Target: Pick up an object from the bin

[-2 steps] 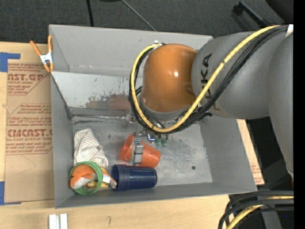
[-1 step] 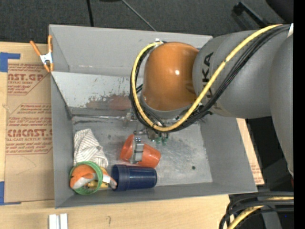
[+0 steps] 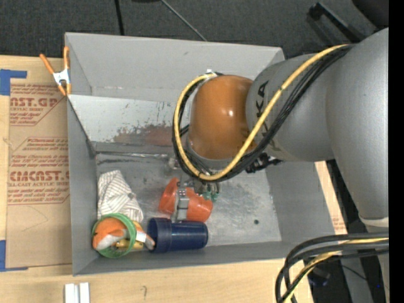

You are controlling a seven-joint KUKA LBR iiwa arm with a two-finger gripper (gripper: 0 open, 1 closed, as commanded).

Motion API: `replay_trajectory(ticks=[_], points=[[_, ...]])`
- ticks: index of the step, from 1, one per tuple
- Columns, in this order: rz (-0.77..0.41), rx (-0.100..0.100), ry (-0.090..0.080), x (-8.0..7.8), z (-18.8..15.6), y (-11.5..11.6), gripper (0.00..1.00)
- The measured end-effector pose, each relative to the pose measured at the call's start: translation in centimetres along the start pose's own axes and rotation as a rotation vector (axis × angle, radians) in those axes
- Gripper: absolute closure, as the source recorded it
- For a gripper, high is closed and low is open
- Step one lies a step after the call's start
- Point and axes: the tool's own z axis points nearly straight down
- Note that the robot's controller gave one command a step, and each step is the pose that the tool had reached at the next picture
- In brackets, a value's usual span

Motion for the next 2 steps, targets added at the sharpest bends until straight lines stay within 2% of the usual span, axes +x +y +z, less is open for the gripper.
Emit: replay_trajectory(ticks=[1,2], points=[[-0.057,0.003,0.007,0.6,2.83,-1.98,0.0],[-0.057,0.002,0.006,0.61,2.91,-2.2,0.0]])
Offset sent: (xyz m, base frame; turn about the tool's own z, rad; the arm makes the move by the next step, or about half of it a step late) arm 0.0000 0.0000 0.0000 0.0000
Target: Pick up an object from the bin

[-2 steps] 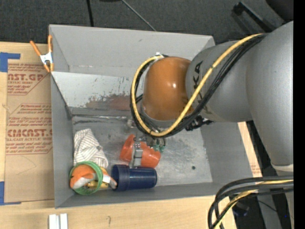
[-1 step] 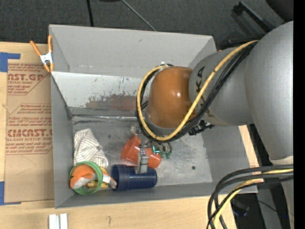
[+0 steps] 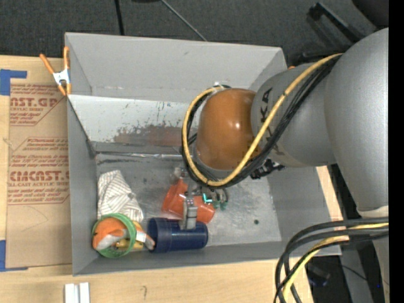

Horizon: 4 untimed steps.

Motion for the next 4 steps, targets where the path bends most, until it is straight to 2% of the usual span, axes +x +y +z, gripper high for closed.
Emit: replay_trajectory(ticks=[4], points=[[0.001,-0.001,0.0,0.0,0.0,-0.01,0.0]])
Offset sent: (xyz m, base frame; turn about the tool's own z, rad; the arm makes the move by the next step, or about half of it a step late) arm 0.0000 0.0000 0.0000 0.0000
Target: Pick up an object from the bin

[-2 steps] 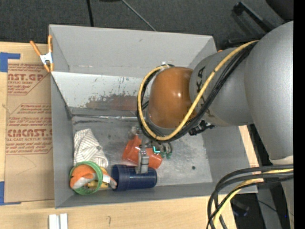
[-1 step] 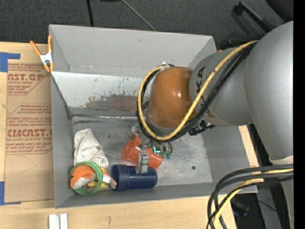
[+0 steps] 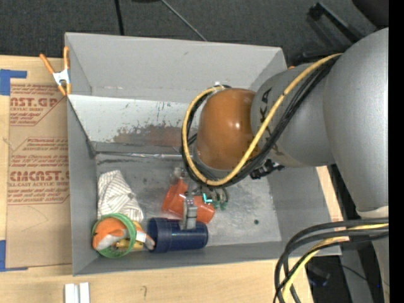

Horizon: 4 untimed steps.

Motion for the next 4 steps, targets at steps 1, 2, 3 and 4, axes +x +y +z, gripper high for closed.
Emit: replay_trajectory(ticks=[1,2,3,4], points=[[0.0,0.0,0.0,0.0,0.0,0.0,0.0],[0.0,0.0,0.0,0.0,0.0,0.0,0.0],[-0.061,0.003,0.008,1.2,-3.0,0.0,0.0],[-0.076,-0.001,-0.011,0.9,-0.7,-0.7,0.0]])
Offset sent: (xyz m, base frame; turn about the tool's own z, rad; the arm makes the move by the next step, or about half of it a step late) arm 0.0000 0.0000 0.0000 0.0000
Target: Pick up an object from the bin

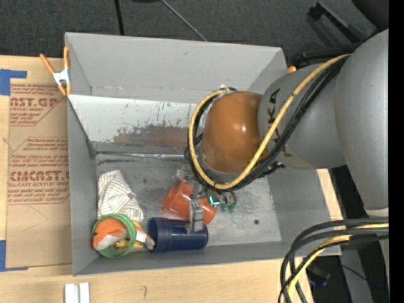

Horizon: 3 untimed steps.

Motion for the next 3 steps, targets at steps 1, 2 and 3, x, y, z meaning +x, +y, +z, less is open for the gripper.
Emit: replay_trajectory(ticks=[1,2,3], points=[[0.025,0.001,-0.025,-1.1,4.02,-1.08,0.0],[0.016,-0.006,-0.039,-1.03,4.47,-0.58,1.0],[0.016,-0.006,-0.039,-1.0,4.49,-0.54,1.0]])
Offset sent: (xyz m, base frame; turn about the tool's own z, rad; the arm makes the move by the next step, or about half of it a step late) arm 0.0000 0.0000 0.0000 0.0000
